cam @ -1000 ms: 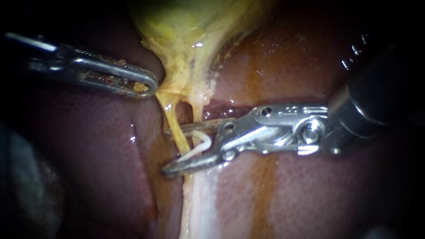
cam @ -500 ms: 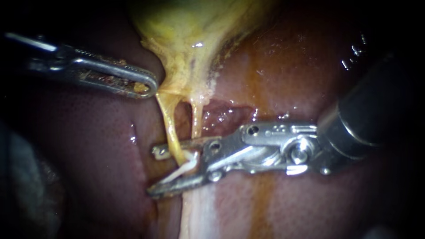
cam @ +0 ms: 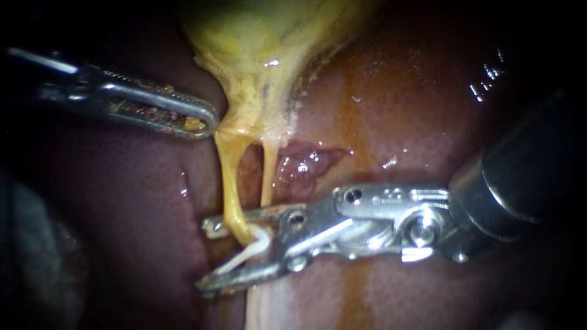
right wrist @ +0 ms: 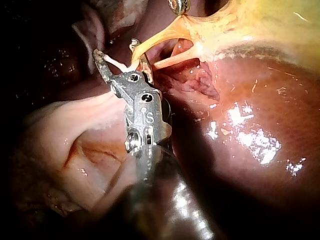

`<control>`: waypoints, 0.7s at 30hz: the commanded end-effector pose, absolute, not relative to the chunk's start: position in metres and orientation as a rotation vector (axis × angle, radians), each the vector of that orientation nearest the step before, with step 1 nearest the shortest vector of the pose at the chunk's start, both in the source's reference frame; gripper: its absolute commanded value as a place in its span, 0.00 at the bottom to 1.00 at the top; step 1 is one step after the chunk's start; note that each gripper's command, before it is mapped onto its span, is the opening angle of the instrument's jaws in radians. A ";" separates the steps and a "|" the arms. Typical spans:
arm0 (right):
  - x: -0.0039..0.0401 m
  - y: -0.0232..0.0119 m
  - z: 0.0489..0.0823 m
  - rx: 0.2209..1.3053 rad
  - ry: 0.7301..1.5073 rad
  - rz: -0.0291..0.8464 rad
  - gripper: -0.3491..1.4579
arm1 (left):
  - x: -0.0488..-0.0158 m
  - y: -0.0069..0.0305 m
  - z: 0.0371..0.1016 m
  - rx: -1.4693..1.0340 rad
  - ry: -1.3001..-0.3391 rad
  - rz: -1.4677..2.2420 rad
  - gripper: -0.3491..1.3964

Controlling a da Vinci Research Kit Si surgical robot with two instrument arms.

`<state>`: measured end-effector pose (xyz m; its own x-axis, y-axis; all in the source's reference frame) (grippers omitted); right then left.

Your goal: Clipping first clip left tube

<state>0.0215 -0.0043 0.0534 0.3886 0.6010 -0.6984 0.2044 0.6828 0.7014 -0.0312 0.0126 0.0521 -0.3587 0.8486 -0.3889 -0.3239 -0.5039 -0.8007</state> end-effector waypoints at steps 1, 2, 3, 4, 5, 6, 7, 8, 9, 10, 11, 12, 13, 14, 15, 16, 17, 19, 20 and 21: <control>0.0215 -0.0043 0.0535 0.825 1.171 0.298 0.44 | -0.0312 0.0126 0.0521 -1.058 -0.805 1.939 0.00; 0.0214 -0.0043 0.0535 0.829 1.169 0.303 0.44 | -0.0312 0.0126 0.0521 -1.058 -0.805 1.939 0.00; 0.0214 -0.0042 0.0535 0.833 1.166 0.308 0.43 | -0.0312 0.0126 0.0521 -1.058 -0.805 1.939 0.00; 0.0214 -0.0042 0.0535 0.837 1.163 0.312 0.43 | -0.0312 0.0126 0.0521 -1.058 -0.805 1.939 0.00; 0.0214 -0.0041 0.0535 0.837 1.164 0.313 0.42 | -0.0312 0.0126 0.0521 -1.058 -0.805 1.939 0.00; 0.0214 -0.0041 0.0534 0.845 1.158 0.322 0.41 | -0.0312 0.0126 0.0521 -1.058 -0.805 1.939 0.00; 0.0214 -0.0040 0.0534 0.845 1.158 0.322 0.40 | -0.0312 0.0126 0.0521 -1.058 -0.805 1.939 0.00; 0.0213 -0.0039 0.0533 0.850 1.156 0.328 0.39 | -0.0312 0.0126 0.0521 -1.058 -0.805 1.939 0.00; 0.0213 -0.0038 0.0533 0.850 1.156 0.328 0.37 | -0.0312 0.0126 0.0521 -1.058 -0.805 1.939 0.00; 0.0213 -0.0037 0.0532 0.854 1.154 0.333 0.36 | -0.0312 0.0126 0.0521 -1.058 -0.805 1.939 0.00; 0.0213 -0.0035 0.0532 0.855 1.154 0.333 0.34 | -0.0312 0.0126 0.0521 -1.058 -0.805 1.939 0.00; 0.0212 -0.0034 0.0532 0.856 1.154 0.333 0.31 | -0.0312 0.0126 0.0521 -1.058 -0.805 1.939 0.00; 0.0212 -0.0033 0.0531 0.860 1.151 0.338 0.29 | -0.0312 0.0126 0.0521 -1.058 -0.805 1.939 0.00; 0.0211 -0.0032 0.0531 0.865 1.149 0.343 0.25 | -0.0312 0.0126 0.0521 -1.058 -0.805 1.939 0.00; 0.0210 -0.0032 0.0531 0.865 1.149 0.343 0.23 | -0.0312 0.0126 0.0521 -1.058 -0.805 1.939 0.00; 0.0210 -0.0031 0.0532 0.865 1.149 0.343 0.22 | -0.0312 0.0126 0.0521 -1.058 -0.805 1.939 0.00; 0.0209 -0.0031 0.0533 0.869 1.146 0.348 0.21 | -0.0312 0.0126 0.0521 -1.058 -0.805 1.939 0.00; 0.0208 -0.0030 0.0533 0.884 1.138 0.367 0.16 | -0.0312 0.0126 0.0521 -1.058 -0.805 1.939 0.00; 0.0208 -0.0030 0.0534 0.898 1.127 0.386 0.13 | -0.0312 0.0126 0.0521 -1.058 -0.805 1.939 0.00; 0.0207 -0.0030 0.0533 0.905 1.122 0.395 0.10 | -0.0312 0.0126 0.0521 -1.058 -0.805 1.939 0.00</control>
